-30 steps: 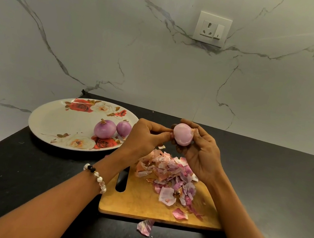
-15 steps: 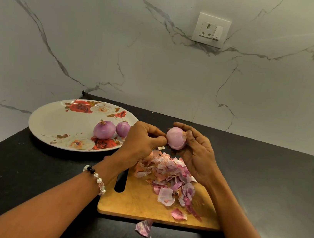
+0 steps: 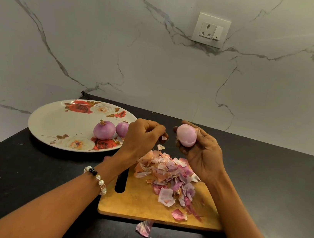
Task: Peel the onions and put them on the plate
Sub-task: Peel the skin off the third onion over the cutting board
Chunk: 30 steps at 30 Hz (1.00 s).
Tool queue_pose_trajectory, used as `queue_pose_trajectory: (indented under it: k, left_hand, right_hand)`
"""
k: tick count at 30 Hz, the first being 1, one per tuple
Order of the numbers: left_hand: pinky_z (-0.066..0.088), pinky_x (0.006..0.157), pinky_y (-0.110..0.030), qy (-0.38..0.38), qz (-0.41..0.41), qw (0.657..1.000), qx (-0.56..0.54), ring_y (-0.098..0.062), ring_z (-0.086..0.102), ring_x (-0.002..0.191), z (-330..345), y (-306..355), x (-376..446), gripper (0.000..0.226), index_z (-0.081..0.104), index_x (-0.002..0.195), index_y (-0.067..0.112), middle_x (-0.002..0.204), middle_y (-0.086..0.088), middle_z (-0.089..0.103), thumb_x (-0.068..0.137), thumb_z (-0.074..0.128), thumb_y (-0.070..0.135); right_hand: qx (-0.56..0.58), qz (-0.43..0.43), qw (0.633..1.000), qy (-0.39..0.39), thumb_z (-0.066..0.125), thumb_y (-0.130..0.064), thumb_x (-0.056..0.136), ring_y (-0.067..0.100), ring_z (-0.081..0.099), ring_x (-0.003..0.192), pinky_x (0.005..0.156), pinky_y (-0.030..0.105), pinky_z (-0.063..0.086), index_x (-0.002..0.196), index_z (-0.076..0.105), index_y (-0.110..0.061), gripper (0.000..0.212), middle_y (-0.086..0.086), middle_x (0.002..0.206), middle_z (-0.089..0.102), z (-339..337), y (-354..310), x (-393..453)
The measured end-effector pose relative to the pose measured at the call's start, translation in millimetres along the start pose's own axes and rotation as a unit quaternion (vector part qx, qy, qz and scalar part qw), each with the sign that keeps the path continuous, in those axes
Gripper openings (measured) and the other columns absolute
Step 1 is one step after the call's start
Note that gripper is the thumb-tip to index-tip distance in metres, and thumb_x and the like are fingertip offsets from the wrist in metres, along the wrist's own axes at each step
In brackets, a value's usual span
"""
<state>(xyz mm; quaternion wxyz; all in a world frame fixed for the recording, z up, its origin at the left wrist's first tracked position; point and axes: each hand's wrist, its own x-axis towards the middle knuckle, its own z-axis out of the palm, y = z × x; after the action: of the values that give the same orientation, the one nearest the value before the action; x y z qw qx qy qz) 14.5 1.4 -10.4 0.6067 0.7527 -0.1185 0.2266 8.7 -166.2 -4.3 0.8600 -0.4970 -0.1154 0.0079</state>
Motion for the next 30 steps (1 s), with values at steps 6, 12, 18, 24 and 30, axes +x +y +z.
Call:
queue_pose_trajectory:
  k: [6,12,18,24,30]
  left_hand:
    - [0.056,0.069,-0.019,-0.053,0.056,0.997,0.011,-0.009,0.066,0.077,-0.9,0.9,-1.5,0.021,0.073,0.092,0.014,0.084,0.003,0.071,0.077,0.074,0.028]
    - [0.058,0.064,-0.025,-0.058,0.065,0.996,0.0,-0.013,0.07,0.071,-2.8,2.3,-2.9,0.02,0.072,0.097,0.01,0.086,-0.003,0.072,0.08,0.073,0.019]
    - [0.058,0.065,-0.023,-0.033,0.096,0.993,0.061,-0.013,0.069,0.071,-2.5,-2.5,-4.9,0.015,0.072,0.096,0.008,0.086,-0.004,0.072,0.082,0.071,0.014]
    - [0.055,0.063,-0.016,0.005,0.117,0.987,0.109,-0.012,0.065,0.069,2.1,-1.4,-7.6,0.012,0.072,0.092,0.008,0.079,0.003,0.067,0.082,0.071,0.014]
    - [0.054,0.063,-0.015,0.0,0.116,0.988,0.106,-0.013,0.065,0.07,2.7,-2.1,-4.5,0.01,0.07,0.093,0.008,0.082,-0.002,0.069,0.085,0.067,0.013]
  right_hand:
    - [-0.031,0.005,0.999,0.005,0.03,-0.014,0.106,0.023,0.071,0.084,0.063,0.027,0.06,0.109,0.063,-0.008,0.034,0.012,0.107,0.067,1.4,0.2,-1.2]
    - [-0.069,0.0,0.998,-0.005,0.031,-0.014,0.106,0.025,0.068,0.089,0.067,0.03,0.061,0.105,0.065,-0.009,0.035,0.01,0.108,0.067,1.8,-1.0,-1.7]
    - [-0.095,-0.006,0.995,-0.012,0.033,-0.013,0.105,0.027,0.066,0.098,0.073,0.032,0.062,0.107,0.064,-0.008,0.031,0.01,0.113,0.066,2.5,2.2,-2.0]
    - [-0.106,-0.007,0.994,-0.025,0.033,-0.011,0.105,0.026,0.067,0.098,0.074,0.031,0.061,0.109,0.064,-0.006,0.031,0.01,0.113,0.067,3.0,3.4,-0.9]
    - [-0.068,0.0,0.997,-0.026,0.033,-0.013,0.105,0.027,0.068,0.098,0.079,0.037,0.06,0.112,0.063,-0.004,0.032,0.01,0.114,0.068,-1.1,4.3,1.2]
